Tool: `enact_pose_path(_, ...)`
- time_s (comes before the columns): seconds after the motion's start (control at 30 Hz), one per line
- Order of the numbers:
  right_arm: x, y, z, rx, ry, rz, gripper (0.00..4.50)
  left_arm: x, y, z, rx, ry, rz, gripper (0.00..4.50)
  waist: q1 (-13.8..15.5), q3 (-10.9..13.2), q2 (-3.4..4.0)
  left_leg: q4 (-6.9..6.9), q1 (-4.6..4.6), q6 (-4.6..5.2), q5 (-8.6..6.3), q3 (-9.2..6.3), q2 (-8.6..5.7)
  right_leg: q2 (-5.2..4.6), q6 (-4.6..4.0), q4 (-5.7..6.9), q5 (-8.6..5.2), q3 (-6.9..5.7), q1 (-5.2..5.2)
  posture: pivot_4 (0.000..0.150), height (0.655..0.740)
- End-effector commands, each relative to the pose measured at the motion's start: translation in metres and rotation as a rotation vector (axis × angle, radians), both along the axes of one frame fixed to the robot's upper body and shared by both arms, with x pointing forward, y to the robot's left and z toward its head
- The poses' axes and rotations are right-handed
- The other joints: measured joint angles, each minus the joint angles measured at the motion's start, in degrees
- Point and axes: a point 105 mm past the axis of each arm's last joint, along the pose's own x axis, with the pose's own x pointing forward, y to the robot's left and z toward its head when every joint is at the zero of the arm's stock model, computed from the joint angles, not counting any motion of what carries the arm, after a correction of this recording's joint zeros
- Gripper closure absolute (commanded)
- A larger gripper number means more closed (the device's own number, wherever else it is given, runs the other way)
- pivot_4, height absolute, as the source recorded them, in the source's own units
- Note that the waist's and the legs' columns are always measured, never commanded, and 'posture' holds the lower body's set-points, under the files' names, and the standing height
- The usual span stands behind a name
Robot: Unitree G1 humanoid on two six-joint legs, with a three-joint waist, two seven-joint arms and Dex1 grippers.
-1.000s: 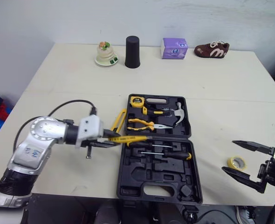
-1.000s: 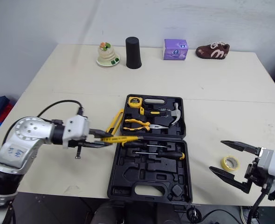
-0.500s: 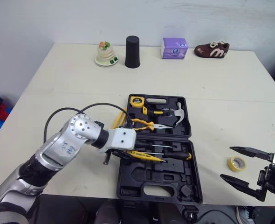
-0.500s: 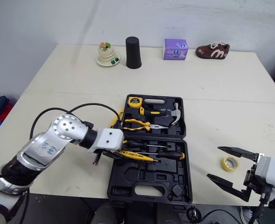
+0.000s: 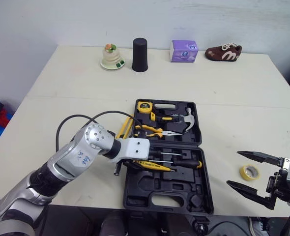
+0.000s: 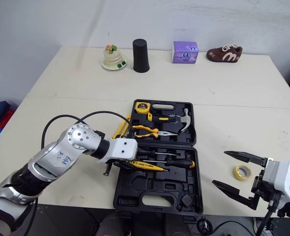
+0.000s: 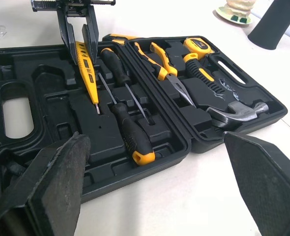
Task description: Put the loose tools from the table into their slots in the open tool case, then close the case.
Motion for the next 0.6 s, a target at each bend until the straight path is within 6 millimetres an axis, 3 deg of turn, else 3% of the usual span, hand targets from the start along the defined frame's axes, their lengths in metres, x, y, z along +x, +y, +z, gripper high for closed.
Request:
enact_pose_path(0.03, -0.001, 0.005, 0.007, 0.006, -0.029, 0.025, 0.00, -0.001, -0.004, 0.001, 0.008, -0.022, -0.001, 4.00, 0.0, 0.0, 0.00, 0.00, 0.01, 0.00, 0.00, 0.00, -0.01, -0.01, 0.00, 0.00, 0.00, 0.00, 0.01, 0.150, 0.7400)
enact_pose_path(0.07, 0.000, 0.005, 0.007, 0.007, -0.029, 0.025, 0.00, -0.001, -0.003, 0.001, 0.005, -0.021, 0.003, 4.00, 0.0, 0.0, 0.00, 0.01, 0.00, 0.00, 0.00, 0.00, -0.01, -0.01, 0.00, 0.01, 0.00, 0.00, 0.01, 0.150, 0.7400)
enact_pose_path(0.13, 0.000, 0.005, 0.007, 0.007, -0.027, 0.026, 0.00, -0.002, -0.004, 0.000, -0.002, -0.024, -0.004, 2.95, 0.1, 0.0, 0.00, 0.03, 0.00, 0.01, 0.00, -0.01, -0.02, -0.02, 0.00, 0.01, 0.00, -0.01, 0.02, 0.150, 0.7400)
enact_pose_path(0.2, 0.000, 0.004, 0.007, 0.008, -0.026, 0.026, 0.00, -0.003, -0.005, 0.002, -0.028, -0.025, -0.017, 2.20, 0.1, 0.0, 0.00, 0.03, 0.00, 0.02, 0.00, -0.02, -0.02, -0.03, 0.00, 0.01, 0.00, -0.01, 0.02, 0.150, 0.7400)
enact_pose_path(0.4, 0.002, 0.002, 0.005, 0.008, -0.025, 0.029, 0.00, -0.011, -0.010, 0.029, -0.181, 0.042, -0.092, 2.20, 0.0, 0.0, 0.00, 0.02, -0.03, 0.01, 0.00, -0.01, 0.01, 0.01, 0.00, 0.01, 0.00, -0.02, 0.00, 0.150, 0.7400)
enact_pose_path(0.6, 0.004, -0.003, 0.001, 0.009, -0.022, 0.022, 0.00, -0.005, -0.003, 0.036, -0.293, 0.013, -0.154, 2.20, 0.0, 0.0, 0.01, 0.08, 0.05, 0.00, 0.01, -0.01, 0.01, 0.04, 0.00, 0.10, 0.00, 0.02, 0.01, 0.150, 0.7400)
